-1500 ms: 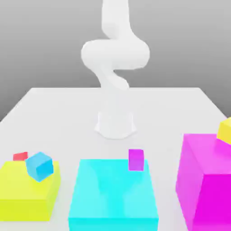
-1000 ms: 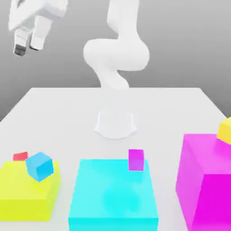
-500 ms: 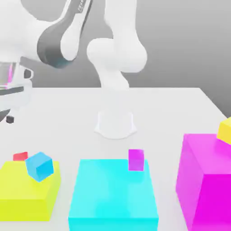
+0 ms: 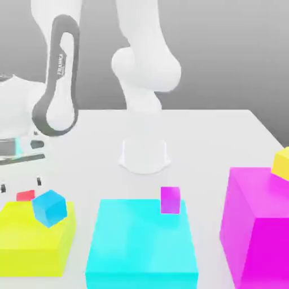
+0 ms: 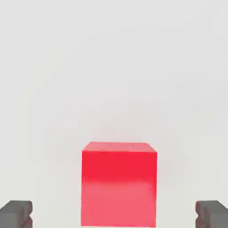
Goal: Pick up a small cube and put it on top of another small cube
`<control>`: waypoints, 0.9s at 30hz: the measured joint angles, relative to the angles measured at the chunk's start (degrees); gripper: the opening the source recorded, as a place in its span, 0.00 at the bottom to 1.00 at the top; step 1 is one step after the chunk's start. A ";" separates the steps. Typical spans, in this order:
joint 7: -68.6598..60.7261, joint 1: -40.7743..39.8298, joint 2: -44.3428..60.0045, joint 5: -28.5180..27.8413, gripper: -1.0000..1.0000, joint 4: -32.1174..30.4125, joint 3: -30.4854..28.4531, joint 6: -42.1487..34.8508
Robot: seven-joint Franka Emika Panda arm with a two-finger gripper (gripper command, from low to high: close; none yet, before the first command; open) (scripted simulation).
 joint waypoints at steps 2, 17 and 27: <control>-0.25 -0.42 4.07 0.36 0.00 0.76 0.48 3.26; -1.06 1.35 -9.13 -0.26 0.00 -0.27 1.08 -7.09; -15.32 19.34 -24.65 9.76 0.00 -0.03 9.86 -17.41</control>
